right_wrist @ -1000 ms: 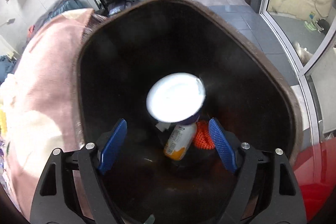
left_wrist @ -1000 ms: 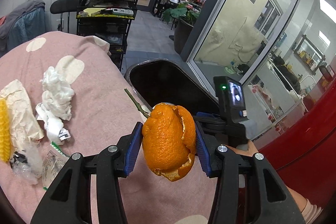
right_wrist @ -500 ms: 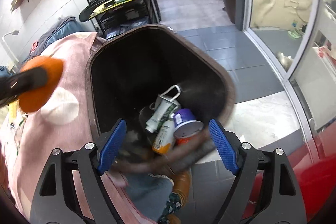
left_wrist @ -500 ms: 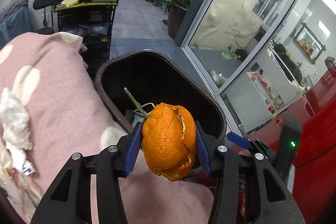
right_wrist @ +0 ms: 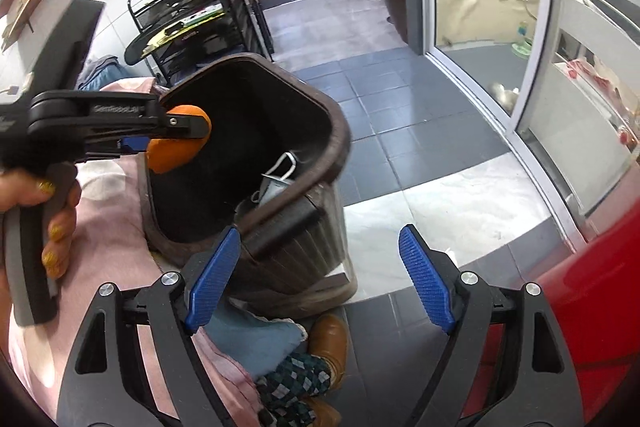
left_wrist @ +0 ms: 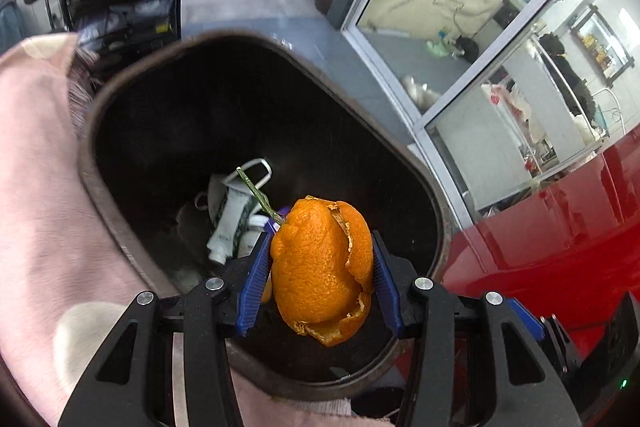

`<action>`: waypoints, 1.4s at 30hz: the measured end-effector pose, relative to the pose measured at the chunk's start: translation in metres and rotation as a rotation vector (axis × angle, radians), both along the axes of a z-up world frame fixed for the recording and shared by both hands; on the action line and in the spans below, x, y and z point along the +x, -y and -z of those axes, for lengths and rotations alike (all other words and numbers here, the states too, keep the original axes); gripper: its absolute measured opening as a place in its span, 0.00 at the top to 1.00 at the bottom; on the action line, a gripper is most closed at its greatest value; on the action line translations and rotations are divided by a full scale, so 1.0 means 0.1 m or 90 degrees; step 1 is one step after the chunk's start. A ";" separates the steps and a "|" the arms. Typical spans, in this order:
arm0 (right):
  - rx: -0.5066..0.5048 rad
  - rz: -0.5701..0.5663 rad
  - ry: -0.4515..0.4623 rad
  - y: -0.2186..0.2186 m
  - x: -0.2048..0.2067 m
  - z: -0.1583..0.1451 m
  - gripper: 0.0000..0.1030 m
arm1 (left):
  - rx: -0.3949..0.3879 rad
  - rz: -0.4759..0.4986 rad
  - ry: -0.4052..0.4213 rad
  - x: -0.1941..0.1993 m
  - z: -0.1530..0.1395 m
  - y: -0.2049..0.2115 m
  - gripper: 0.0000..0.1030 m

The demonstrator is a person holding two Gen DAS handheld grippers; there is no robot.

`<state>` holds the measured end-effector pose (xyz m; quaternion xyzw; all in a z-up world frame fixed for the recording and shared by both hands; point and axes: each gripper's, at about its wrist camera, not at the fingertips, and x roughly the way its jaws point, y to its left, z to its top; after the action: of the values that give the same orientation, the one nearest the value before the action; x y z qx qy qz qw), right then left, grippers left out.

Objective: Collect trash
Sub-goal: 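Lower the orange peel into the bin and open the left tool, then move both tools back over the table toward the plastic wrappers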

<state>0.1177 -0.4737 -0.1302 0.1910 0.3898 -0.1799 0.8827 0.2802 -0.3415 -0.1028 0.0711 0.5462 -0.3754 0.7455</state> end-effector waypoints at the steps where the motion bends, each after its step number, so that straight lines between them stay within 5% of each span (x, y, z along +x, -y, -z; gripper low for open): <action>1: 0.000 0.004 -0.001 0.01 -0.03 0.01 0.21 | 0.007 0.000 -0.006 0.00 0.02 0.02 0.54; 3: 0.008 0.010 -0.002 0.03 -0.06 0.05 0.21 | 0.018 0.002 -0.012 0.02 0.05 0.07 0.53; 8: 0.013 0.016 -0.005 0.05 -0.13 0.10 0.21 | 0.016 0.003 -0.002 0.01 0.03 0.10 0.25; 10: 0.015 0.018 -0.005 0.05 -0.15 0.11 0.21 | 0.018 0.003 0.005 0.00 0.04 0.13 0.22; 19: 0.003 0.018 0.002 0.01 -0.19 0.08 0.21 | -0.012 0.009 0.037 -0.11 -0.15 0.07 0.20; 31: -0.014 -0.012 0.041 -0.22 -0.19 -0.13 0.19 | -0.098 0.005 0.181 -0.75 -0.77 -0.60 0.11; 37: -0.048 -0.052 0.059 -0.50 -0.17 -0.31 0.17 | -0.124 -0.056 0.240 -0.97 -0.93 -1.14 0.08; 42: -0.056 -0.109 0.071 -0.78 -0.11 -0.44 0.16 | -0.100 -0.112 0.258 -1.07 -0.91 -1.54 0.07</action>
<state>0.1068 -0.3960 -0.0860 0.1276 0.3468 -0.1102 0.9227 0.1734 -0.1875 -0.0121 0.0388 0.3587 -0.3280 0.8731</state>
